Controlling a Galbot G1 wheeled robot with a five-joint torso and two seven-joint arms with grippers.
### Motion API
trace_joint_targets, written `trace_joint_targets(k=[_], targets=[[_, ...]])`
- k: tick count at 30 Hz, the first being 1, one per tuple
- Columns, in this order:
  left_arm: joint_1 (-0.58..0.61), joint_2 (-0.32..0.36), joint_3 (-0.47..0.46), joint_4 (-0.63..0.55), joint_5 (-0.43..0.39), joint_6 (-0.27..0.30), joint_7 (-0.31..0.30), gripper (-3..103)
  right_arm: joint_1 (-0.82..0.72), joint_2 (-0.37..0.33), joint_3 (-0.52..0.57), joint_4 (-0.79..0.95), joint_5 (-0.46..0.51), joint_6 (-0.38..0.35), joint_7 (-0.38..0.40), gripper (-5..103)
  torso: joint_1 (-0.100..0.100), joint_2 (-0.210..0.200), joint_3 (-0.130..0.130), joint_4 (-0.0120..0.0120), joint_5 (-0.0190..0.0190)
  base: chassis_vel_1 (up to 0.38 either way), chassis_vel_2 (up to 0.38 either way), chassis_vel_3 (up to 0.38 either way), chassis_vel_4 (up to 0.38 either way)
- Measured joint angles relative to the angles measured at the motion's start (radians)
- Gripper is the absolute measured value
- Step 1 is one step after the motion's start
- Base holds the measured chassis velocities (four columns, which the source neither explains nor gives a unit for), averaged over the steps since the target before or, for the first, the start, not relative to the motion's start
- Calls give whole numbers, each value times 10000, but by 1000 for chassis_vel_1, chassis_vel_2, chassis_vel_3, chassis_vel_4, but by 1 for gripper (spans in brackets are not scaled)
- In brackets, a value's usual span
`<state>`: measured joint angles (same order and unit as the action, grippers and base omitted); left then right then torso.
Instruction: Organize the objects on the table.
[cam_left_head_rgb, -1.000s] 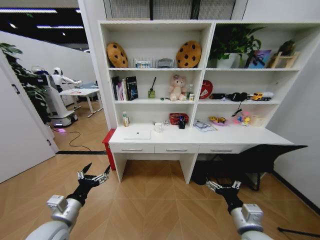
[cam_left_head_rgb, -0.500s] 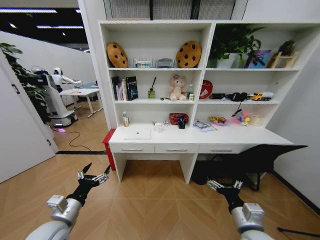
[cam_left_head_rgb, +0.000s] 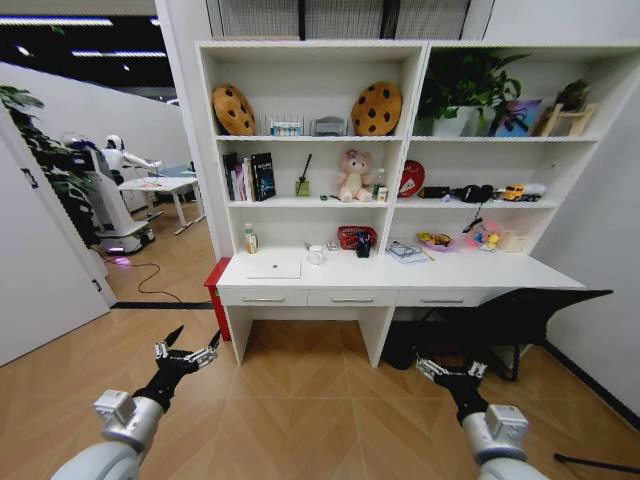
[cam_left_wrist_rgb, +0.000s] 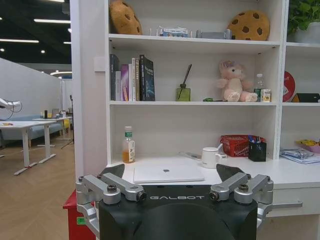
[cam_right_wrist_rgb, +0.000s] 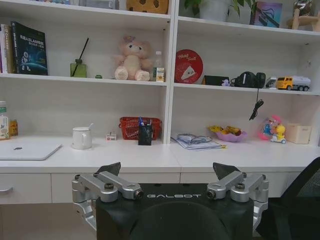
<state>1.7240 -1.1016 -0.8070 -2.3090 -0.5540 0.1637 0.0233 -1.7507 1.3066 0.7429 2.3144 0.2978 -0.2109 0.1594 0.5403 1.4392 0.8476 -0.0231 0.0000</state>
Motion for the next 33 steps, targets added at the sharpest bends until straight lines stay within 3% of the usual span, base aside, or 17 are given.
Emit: trace_joint_targets(k=[33], targets=[[-1, 0, 0, 0, 0, 0, 0, 100, 3, 17, 14, -8, -11, -52, 25, 100, 0, 0, 0, -1, 0, 0, 0, 0, 0]])
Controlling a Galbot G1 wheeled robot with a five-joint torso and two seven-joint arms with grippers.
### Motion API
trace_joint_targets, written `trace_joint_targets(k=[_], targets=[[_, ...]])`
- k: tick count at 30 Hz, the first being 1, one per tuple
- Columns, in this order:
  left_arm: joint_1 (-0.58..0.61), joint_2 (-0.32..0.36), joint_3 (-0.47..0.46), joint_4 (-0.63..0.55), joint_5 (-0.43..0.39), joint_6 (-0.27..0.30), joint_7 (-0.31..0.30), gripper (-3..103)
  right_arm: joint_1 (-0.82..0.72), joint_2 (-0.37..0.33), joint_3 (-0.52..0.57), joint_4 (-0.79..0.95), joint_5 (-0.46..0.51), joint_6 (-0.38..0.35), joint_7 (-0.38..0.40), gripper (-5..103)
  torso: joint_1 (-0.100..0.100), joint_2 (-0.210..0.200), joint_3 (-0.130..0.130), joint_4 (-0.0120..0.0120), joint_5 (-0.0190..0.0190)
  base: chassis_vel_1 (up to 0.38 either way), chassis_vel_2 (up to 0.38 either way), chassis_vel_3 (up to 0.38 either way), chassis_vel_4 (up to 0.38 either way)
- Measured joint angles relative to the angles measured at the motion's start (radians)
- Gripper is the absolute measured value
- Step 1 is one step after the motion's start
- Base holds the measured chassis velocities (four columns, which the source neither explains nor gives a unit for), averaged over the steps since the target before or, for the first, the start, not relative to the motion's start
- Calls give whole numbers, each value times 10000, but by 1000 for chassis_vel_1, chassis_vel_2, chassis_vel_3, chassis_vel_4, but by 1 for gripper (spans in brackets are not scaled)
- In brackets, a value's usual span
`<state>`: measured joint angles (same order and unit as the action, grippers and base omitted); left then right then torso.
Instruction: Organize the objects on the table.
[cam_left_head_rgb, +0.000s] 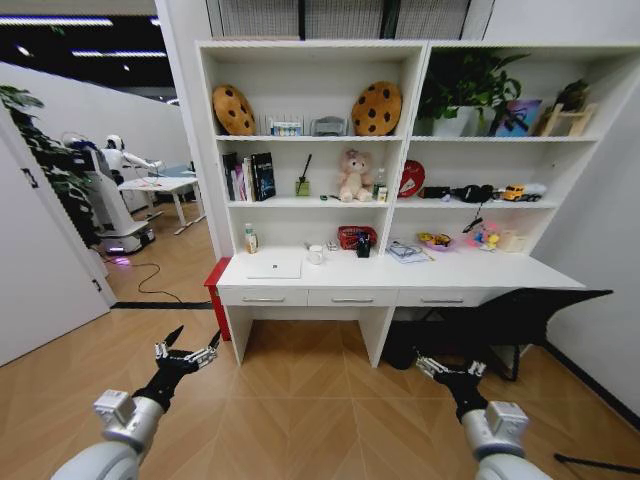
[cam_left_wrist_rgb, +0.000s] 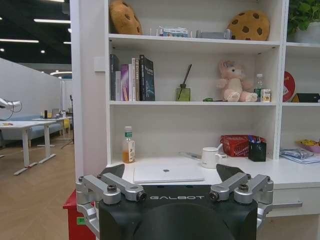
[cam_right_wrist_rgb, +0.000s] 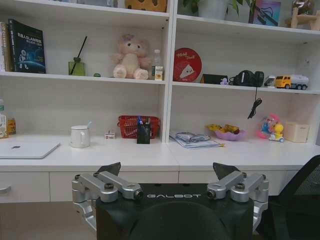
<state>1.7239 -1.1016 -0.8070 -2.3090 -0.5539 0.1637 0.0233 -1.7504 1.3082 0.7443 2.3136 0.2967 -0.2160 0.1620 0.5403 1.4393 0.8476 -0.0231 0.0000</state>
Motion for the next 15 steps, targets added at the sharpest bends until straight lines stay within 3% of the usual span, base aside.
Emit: trace_joint_targets(k=[15], targets=[[0, -1, 0, 0, 0, 0, 0, 100, 0, 0, 0, 6, -2, 3, -5, 100, 0, 0, 0, 0, 0, 0, 0, 0, 0]])
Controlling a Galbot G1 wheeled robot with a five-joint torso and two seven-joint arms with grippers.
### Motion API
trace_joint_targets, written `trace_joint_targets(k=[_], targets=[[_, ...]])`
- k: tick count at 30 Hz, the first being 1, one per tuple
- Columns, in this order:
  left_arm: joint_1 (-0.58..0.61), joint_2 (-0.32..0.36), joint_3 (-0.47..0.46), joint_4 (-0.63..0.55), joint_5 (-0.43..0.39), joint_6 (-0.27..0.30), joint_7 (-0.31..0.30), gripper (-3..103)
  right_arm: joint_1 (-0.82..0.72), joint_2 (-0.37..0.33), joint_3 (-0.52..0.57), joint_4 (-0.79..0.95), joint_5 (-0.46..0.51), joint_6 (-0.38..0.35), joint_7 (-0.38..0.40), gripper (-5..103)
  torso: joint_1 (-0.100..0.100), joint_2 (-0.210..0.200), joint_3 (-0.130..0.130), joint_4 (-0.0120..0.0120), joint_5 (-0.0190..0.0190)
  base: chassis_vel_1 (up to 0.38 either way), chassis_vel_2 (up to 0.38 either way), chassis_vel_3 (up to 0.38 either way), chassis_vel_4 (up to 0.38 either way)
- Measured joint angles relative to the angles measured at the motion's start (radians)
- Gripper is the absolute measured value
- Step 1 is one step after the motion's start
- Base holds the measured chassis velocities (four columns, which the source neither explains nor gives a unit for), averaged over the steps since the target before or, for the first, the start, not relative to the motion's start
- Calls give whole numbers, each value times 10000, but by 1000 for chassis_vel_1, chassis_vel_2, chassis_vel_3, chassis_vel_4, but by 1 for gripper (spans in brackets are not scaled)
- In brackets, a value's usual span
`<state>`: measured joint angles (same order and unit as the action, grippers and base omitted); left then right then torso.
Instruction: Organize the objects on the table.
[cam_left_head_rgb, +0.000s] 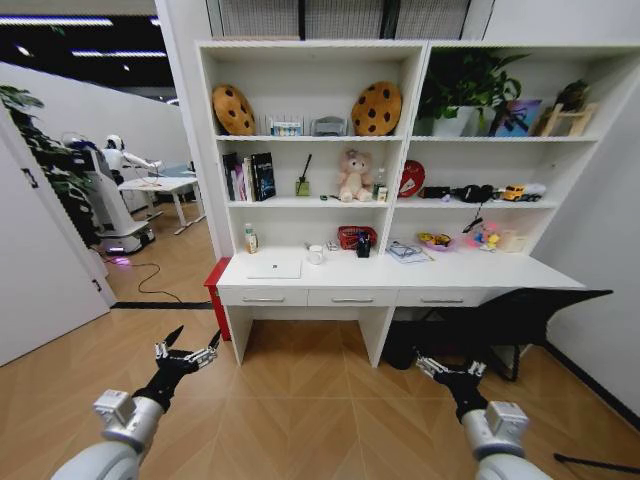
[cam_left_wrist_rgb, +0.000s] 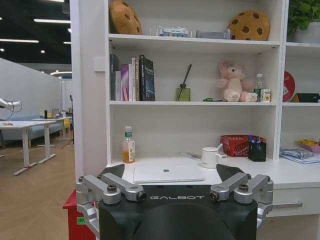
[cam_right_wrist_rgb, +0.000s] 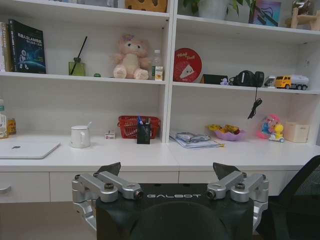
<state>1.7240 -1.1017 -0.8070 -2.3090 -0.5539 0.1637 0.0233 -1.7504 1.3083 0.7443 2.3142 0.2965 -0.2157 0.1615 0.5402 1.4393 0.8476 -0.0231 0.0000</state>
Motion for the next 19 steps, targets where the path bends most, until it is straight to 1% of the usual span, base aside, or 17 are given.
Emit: trace_joint_targets(k=[19], targets=[[0, 0, 0, 0, 0, 0, 0, 100, -1, 0, 0, 1, 0, 1, -1, 100, 0, 0, 0, 0, 0, 0, 0, 0, 0]])
